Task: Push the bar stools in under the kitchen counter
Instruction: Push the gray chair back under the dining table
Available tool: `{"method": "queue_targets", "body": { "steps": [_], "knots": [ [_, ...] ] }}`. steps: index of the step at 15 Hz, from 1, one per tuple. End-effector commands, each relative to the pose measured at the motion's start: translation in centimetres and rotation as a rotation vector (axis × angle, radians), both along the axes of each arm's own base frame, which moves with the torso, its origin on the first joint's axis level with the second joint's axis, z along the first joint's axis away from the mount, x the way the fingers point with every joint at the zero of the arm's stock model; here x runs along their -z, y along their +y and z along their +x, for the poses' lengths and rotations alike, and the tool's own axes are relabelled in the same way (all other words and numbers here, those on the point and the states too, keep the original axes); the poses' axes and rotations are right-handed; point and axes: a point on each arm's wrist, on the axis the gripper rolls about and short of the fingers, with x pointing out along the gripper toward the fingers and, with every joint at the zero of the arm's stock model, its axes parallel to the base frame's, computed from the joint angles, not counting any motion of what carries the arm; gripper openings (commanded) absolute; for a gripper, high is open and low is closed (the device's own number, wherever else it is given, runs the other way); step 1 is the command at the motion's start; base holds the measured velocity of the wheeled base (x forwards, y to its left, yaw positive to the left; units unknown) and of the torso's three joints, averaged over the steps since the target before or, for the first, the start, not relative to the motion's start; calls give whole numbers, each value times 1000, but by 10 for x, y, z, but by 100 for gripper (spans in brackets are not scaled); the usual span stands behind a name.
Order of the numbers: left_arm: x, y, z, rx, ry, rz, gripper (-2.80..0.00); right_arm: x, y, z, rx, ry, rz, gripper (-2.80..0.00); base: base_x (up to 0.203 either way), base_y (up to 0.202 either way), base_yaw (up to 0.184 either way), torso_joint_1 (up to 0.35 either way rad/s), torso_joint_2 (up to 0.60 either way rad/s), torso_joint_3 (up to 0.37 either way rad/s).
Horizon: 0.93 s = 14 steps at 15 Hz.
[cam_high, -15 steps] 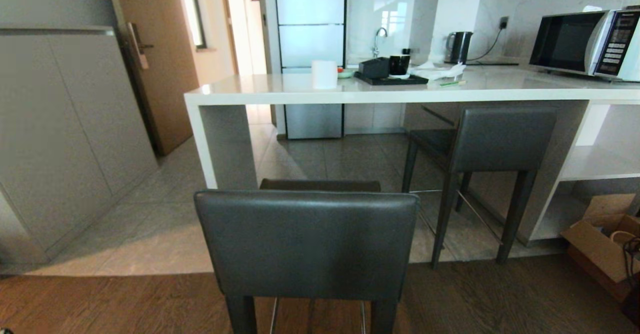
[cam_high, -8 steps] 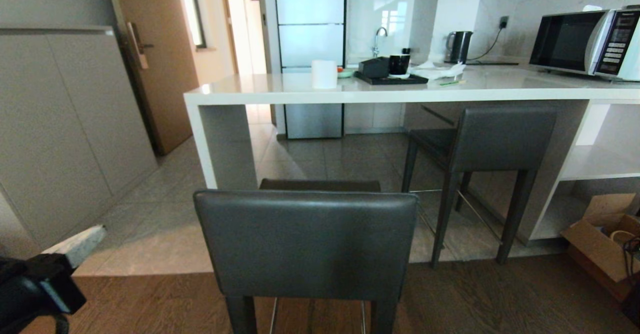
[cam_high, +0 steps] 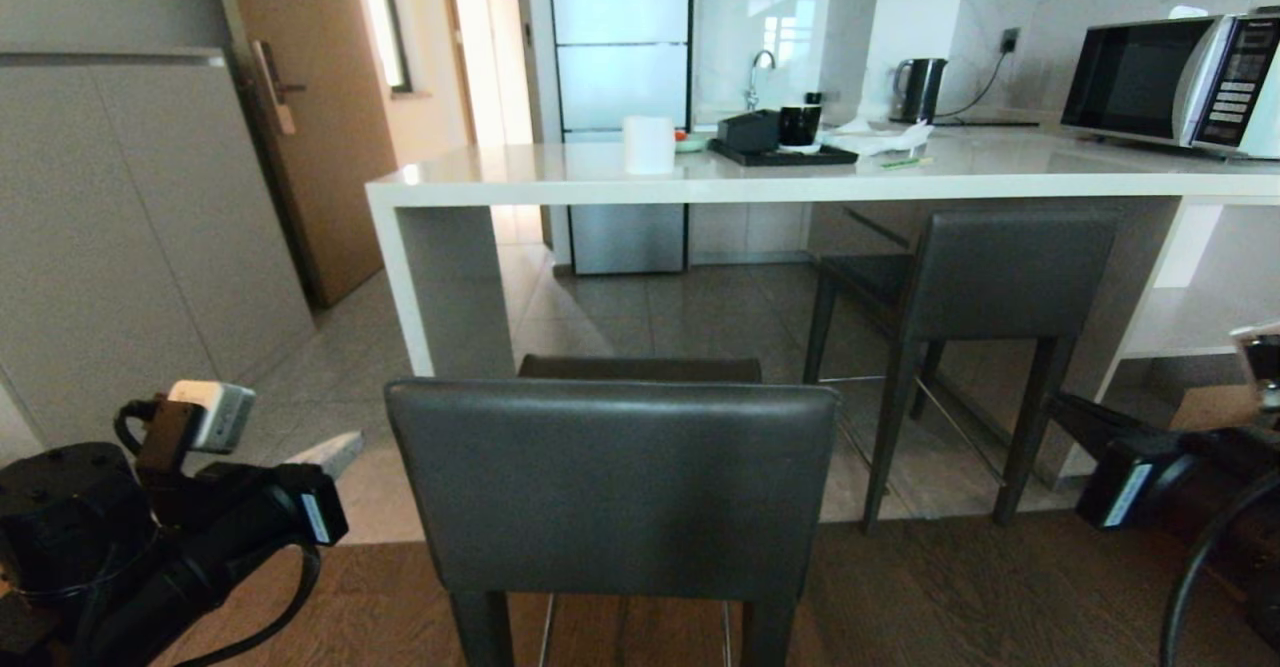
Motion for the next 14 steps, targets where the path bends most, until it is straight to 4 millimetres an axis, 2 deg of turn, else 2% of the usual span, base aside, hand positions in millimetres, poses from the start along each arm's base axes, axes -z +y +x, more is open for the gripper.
{"method": "queue_targets", "body": {
  "steps": [1, 5, 10, 14],
  "knots": [
    [25, -3, 8, 8, 101, 11, -280, 23, 20, 17, -18, 103, 1, -280, 0, 0, 0, 0, 0, 0],
    [27, -2, 17, 2, 100, 11, -280, 40, 41, 34, -33, 113, 23, -280, 0, 0, 0, 0, 0, 0],
    [31, -3, 40, -7, 78, 12, -280, 49, 61, 52, -62, 84, 3, -280, 0, 0, 0, 0, 0, 0],
    [29, -9, 41, 16, 66, 11, -280, 58, 72, 55, -97, 79, -14, -280, 0, 0, 0, 0, 0, 0]
  ]
}}
